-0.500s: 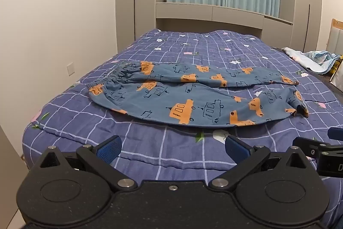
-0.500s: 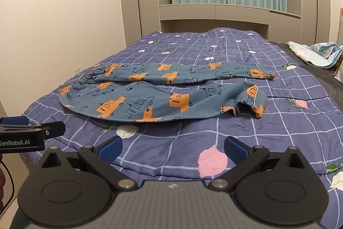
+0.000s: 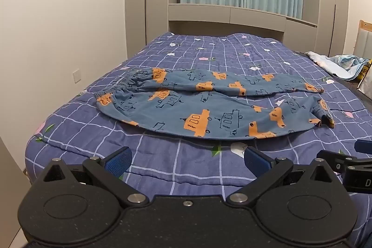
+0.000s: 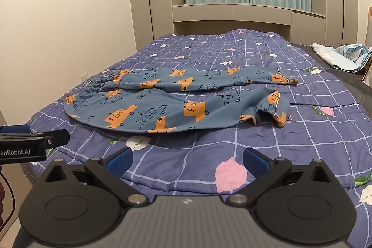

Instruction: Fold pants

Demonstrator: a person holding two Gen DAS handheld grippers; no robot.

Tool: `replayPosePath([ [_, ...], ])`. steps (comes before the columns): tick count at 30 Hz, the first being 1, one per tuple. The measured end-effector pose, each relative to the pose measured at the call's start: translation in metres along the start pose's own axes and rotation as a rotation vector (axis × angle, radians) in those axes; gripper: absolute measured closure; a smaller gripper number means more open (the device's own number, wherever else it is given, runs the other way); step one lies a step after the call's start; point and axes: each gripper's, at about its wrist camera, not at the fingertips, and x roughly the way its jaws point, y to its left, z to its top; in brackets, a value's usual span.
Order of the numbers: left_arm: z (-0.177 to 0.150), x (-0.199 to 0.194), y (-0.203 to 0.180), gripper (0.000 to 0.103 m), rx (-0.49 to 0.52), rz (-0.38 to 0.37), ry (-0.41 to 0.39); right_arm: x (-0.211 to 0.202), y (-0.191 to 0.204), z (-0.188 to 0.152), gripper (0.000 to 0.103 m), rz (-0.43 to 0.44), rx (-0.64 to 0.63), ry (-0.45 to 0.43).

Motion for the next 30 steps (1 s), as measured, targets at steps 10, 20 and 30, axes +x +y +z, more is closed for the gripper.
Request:
replayPosePath([
  [10,0.0019,-0.0013,-0.0041,0.001,0.001,0.004,0.000,0.0030,0.0023,-0.0007,0.000,0.001,0.001,0.007],
  [20,0.0004,-0.0017,-0.0025,0.001,0.000,0.005,0.004,0.0038,0.0007,-0.0020,0.000,0.001,0.006,0.015],
  [30,-0.0010,0.0015,-0.0013,0.001,0.000,0.006,0.005,0.0043,0.0004,-0.0021,0.000,0.002,0.008,0.017],
])
